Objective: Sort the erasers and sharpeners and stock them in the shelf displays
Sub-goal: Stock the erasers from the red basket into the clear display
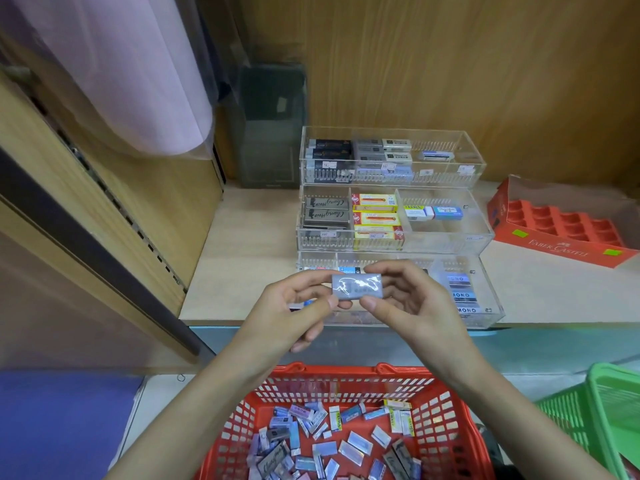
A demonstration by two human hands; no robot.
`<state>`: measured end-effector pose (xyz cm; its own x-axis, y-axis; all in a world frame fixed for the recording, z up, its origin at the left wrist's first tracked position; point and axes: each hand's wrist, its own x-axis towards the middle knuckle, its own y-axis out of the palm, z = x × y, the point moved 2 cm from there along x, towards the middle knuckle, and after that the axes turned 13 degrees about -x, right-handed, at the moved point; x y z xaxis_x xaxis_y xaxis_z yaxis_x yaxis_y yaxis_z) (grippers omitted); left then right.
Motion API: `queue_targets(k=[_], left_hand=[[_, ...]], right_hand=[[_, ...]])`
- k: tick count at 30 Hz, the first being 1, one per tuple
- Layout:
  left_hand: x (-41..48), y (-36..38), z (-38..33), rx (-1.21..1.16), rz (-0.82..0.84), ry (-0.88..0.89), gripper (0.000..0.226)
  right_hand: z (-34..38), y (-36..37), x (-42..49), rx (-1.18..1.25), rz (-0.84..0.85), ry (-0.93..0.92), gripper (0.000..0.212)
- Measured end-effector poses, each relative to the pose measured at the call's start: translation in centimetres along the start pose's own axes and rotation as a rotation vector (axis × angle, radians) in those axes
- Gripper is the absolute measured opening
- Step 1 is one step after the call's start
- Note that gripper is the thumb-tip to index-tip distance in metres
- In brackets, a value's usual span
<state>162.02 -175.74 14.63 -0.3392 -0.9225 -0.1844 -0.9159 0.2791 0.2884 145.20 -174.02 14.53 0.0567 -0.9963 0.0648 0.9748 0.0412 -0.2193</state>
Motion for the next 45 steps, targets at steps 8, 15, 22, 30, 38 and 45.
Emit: queue_targets(k=[8,15,22,30,38,45], left_hand=[[0.2,0.2,0.3,0.063,-0.049,-0.004,0.016],[1.1,1.2,0.4,0.015,-0.075,0.049,0.004],[1.7,1.8,0.8,0.114,-0.079,0.022,0.023],[3.6,4.1,-0.7,0.171,-0.044,0.117,0.007],[8.7,6.3,-4.8,0.091,-0.164,0.242,0.006],[13.1,6.7,-6.9,0.211,-0.119,0.273,0.005]], right_hand=[[0.0,-0.2,0.0,-0.023,-0.011,-0.012,0.034],[-0.7,0.3,0.4,0.377,-0.084,0.248,0.029],[-0.8,-0.9,0.4,0.260,-0.155,0.306,0.022],[0.8,-2.6,1.5,0.188,-0.195,0.182,0.020],[2.6,-7.2,6.1,0.077,-0.173,0.030,0.028],[2.8,-10.9,11.6,-0.586,-0.073,-0.264,0.028]])
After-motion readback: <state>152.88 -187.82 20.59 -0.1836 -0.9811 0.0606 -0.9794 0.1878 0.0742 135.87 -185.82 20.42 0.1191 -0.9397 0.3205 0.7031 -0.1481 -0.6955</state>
